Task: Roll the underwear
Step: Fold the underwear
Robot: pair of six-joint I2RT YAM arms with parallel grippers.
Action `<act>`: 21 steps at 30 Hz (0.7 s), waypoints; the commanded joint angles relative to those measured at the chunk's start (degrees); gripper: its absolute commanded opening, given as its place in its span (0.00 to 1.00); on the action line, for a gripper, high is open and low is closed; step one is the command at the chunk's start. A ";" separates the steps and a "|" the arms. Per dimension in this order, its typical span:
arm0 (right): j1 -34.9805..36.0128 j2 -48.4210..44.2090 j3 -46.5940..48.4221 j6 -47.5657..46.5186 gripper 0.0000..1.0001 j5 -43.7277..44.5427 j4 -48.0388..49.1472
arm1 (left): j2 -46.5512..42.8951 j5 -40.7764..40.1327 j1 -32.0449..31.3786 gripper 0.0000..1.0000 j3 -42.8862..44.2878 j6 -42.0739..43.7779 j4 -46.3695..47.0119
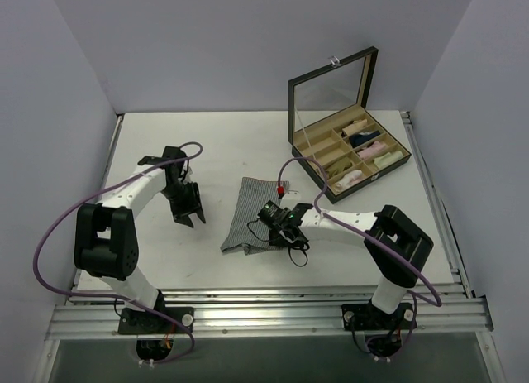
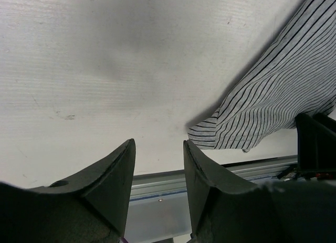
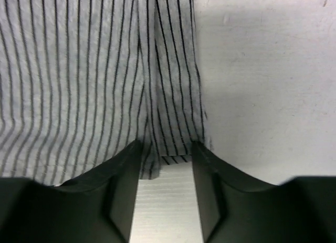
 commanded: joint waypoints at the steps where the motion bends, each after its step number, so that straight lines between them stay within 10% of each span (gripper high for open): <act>1: -0.61 -0.39 -0.79 -0.06 0.42 4.06 -2.98 | 0.28 2.95 0.04 0.51 1.83 -0.02 1.75; 21: -3.15 -4.87 0.17 -6.12 0.42 1.96 0.01 | 5.02 11.30 -2.77 0.52 -5.12 -4.77 10.98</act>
